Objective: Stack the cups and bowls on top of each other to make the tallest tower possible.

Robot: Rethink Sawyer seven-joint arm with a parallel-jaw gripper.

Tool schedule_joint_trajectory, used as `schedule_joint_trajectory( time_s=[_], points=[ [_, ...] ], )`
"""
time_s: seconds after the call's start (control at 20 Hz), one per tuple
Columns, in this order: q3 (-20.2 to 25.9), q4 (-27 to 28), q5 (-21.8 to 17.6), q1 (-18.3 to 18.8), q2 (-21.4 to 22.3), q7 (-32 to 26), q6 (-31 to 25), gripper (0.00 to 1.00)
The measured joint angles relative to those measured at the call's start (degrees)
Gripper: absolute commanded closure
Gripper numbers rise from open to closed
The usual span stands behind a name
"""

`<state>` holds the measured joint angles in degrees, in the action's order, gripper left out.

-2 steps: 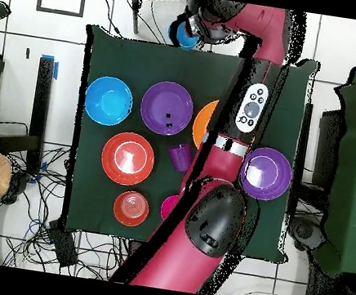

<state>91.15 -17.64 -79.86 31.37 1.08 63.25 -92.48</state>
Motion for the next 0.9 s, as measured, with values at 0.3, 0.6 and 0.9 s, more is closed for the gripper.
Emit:
schedule_joint_trajectory(
  time_s=[0.3,0.6,0.9],
  points=[
    [-4.56,-5.62,4.66,2.24,0.41,0.00,-0.01,1.00],
    [-10.40,-11.82,8.76,4.12,1.75,0.00,0.01,1.00],
    [-15.59,-17.92,12.69,5.91,3.99,0.00,1.88,1.00]
  ],
)
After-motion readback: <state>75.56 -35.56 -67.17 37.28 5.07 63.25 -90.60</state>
